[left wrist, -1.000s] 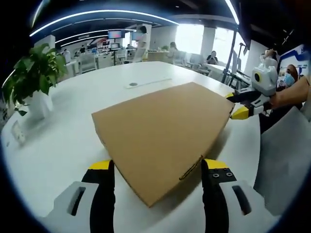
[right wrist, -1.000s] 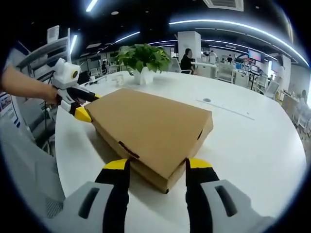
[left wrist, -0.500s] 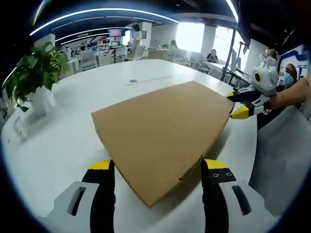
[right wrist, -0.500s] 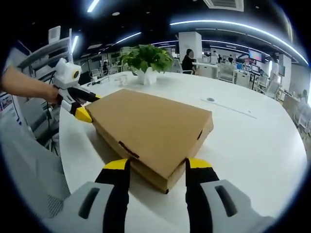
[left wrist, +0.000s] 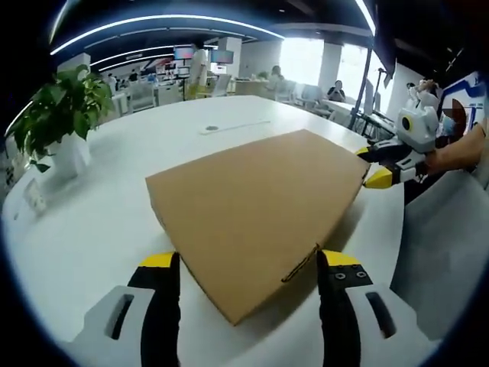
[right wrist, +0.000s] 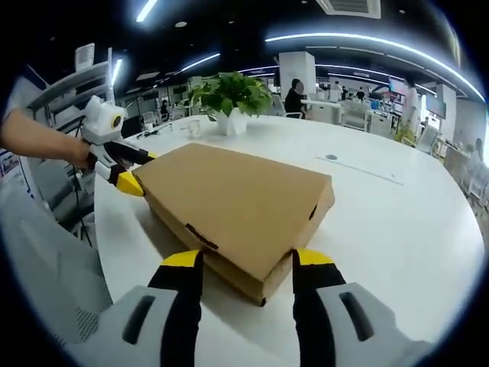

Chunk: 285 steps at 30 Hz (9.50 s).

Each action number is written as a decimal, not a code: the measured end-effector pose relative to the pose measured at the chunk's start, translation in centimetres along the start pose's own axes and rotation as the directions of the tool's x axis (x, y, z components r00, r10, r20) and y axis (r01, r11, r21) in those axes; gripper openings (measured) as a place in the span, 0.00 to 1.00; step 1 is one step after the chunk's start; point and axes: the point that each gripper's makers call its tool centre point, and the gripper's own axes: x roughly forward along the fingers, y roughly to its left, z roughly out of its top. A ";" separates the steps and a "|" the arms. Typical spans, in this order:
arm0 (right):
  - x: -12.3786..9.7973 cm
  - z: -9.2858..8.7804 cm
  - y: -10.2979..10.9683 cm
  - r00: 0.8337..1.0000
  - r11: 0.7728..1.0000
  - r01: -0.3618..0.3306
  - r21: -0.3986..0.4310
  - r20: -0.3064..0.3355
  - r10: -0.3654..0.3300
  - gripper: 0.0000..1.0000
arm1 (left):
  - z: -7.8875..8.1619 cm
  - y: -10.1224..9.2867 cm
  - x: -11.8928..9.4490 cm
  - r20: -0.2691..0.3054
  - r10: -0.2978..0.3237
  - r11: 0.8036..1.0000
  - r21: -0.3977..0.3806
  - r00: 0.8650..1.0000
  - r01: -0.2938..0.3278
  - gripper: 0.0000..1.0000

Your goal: Operate the shoe box by opening the lid, removing the specified soft item, and placing it in the target area until the item is outside and the box remains undamaged.

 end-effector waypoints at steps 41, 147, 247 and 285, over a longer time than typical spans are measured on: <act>-1.4 0.5 0.2 0.999 1.000 0.017 0.001 0.028 -0.017 0.37 | 0.6 -0.8 -2.7 0.123 0.139 0.987 -0.097 0.983 -0.128 0.60; 2.5 17.1 -8.7 0.984 0.972 0.105 -0.210 0.161 -0.072 0.34 | 16.3 12.0 -2.1 0.207 0.334 0.935 0.052 0.920 -0.351 0.04; 8.3 8.9 -13.6 0.977 0.980 0.194 -0.048 -0.079 -0.197 0.03 | 9.9 14.5 4.7 -0.004 0.317 0.935 -0.167 0.948 -0.313 0.05; 4.0 9.1 -9.2 0.998 0.996 0.022 -0.086 -0.050 -0.027 0.29 | 9.8 10.1 1.2 -0.007 0.277 0.956 -0.095 0.961 -0.276 0.29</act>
